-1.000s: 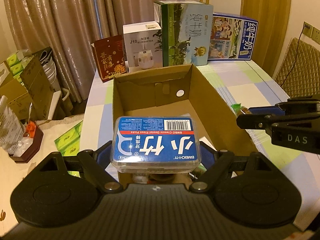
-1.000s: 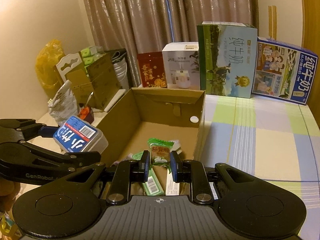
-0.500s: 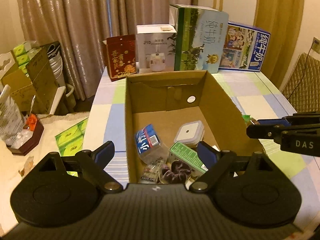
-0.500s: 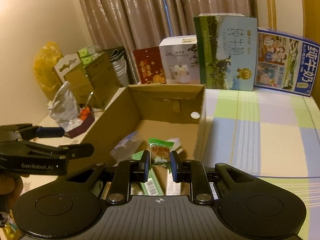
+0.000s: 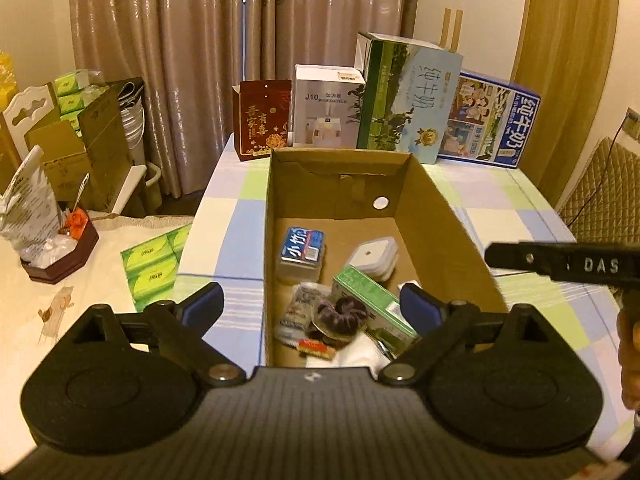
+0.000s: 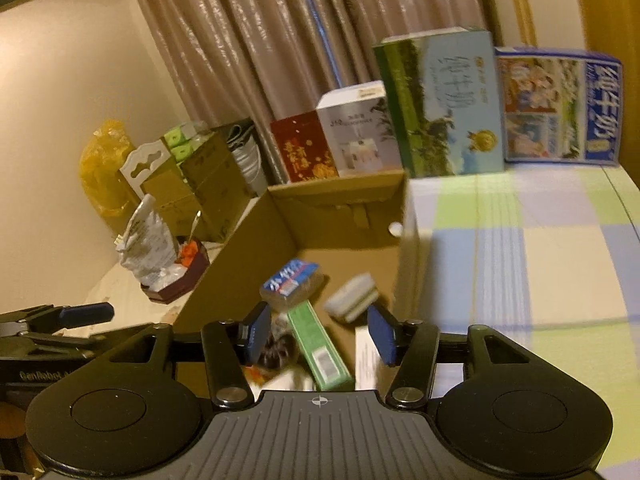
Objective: Organize objects
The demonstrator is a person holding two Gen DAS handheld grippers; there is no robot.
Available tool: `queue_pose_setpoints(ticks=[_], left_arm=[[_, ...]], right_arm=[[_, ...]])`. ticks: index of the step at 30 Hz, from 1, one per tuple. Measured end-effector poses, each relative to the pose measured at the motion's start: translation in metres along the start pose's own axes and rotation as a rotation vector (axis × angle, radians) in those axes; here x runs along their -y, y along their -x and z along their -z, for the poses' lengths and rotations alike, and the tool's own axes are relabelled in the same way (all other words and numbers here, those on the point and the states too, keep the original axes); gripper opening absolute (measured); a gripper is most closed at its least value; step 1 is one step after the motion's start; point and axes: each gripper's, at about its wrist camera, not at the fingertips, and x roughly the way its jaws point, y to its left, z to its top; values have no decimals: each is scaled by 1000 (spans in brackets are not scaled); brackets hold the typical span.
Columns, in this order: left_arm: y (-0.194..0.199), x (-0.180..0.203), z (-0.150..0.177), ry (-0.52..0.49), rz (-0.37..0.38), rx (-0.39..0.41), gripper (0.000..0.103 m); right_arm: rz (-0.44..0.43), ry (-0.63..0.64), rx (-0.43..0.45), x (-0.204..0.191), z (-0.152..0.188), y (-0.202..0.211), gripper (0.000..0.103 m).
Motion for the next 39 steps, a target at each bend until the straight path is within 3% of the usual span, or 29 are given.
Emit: queue_pose_setpoints(ticks=[3, 8, 14, 24, 34, 39], left_arm=[[15, 6, 11, 0, -7, 7, 99], [39, 13, 27, 27, -6, -4, 102], [67, 24, 42, 32, -26, -5, 102], [102, 43, 63, 48, -35, -23, 102], [117, 54, 76, 91, -66, -46, 102], [123, 63, 78, 66, -65, -39, 102]], right_arm=[[14, -7, -6, 0, 11, 20, 59], [36, 3, -20, -3, 27, 56, 86], [80, 19, -43, -9, 44, 86, 101], [134, 61, -109, -24, 75, 107, 101], [155, 83, -122, -31, 88, 122, 101], [165, 81, -118, -32, 90, 128, 101]])
